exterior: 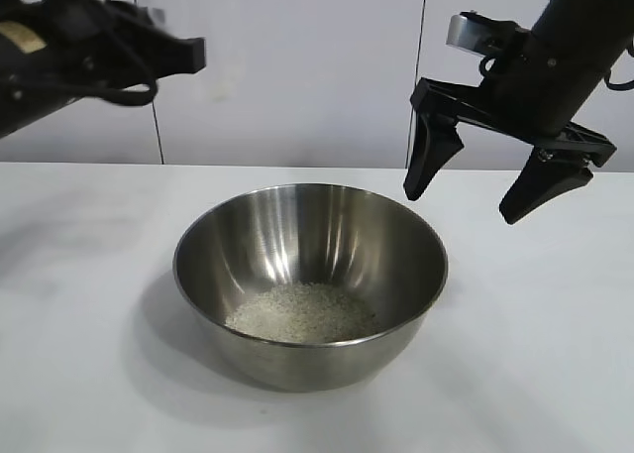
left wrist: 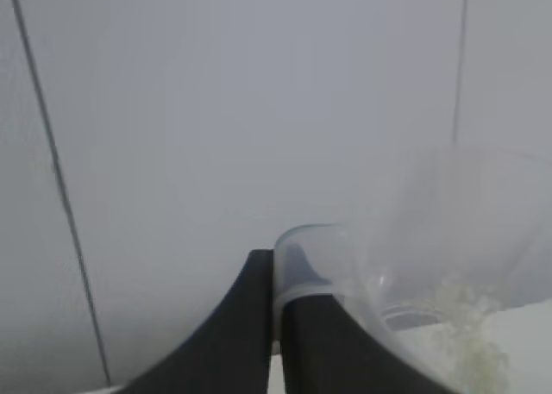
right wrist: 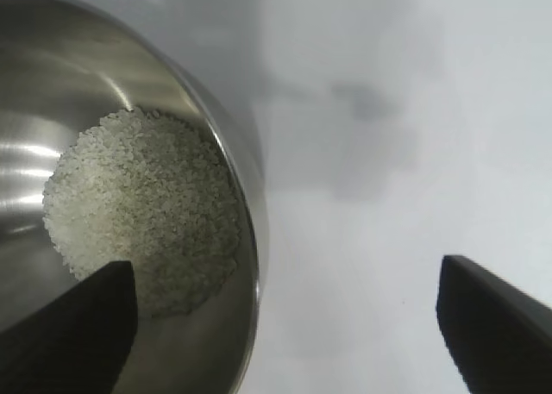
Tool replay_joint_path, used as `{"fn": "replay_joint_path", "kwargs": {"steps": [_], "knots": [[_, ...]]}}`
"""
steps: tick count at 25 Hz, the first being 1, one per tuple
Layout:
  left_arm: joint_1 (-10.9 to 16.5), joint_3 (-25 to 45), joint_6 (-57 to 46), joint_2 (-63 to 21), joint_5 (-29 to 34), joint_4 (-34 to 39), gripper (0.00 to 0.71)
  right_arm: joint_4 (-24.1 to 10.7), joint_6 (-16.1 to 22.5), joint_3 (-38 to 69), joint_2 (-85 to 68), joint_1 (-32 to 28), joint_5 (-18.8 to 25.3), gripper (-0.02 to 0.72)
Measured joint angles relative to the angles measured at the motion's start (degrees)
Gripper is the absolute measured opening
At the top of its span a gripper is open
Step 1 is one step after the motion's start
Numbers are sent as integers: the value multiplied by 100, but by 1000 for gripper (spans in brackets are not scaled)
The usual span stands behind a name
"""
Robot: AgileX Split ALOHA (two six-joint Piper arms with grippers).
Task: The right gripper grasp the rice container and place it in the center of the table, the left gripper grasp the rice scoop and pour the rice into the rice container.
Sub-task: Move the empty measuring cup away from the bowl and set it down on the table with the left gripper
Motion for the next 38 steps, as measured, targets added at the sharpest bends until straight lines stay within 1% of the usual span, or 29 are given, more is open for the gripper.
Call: {"fn": "replay_joint_path", "kwargs": {"steps": [4, 7, 9, 11, 14, 20, 31, 34, 36, 38], "knots": [[707, 501, -251, 5, -38, 518, 8, 51, 0, 0, 0, 0, -97, 652], [1193, 579, -288, 173, -75, 1015, 8, 114, 0, 0, 0, 0, -195, 652], [1400, 578, -440, 389, -82, 1269, 8, 125, 0, 0, 0, 0, -239, 652], [1514, 578, -604, 644, -82, 1433, 8, 139, 0, 0, 0, 0, -277, 652], [1541, 578, -738, 1059, -82, 1616, 8, 150, 0, 0, 0, 0, -297, 652], [1541, 578, -765, 1567, -82, 1834, 8, 150, 0, 0, 0, 0, -302, 652], [1541, 578, -672, 2016, -104, 1614, 8, 150, 0, 0, 0, 0, -428, 652], [1541, 572, -672, 2092, -217, 1609, 8, 150, 0, 0, 0, 0, -430, 652], [1541, 572, -672, 2099, -224, 1609, 22, 150, 0, 0, 0, 0, -430, 652], [1541, 572, -672, 2130, -207, 1609, 62, 150, 0, 0, 0, 0, -430, 652]]}}
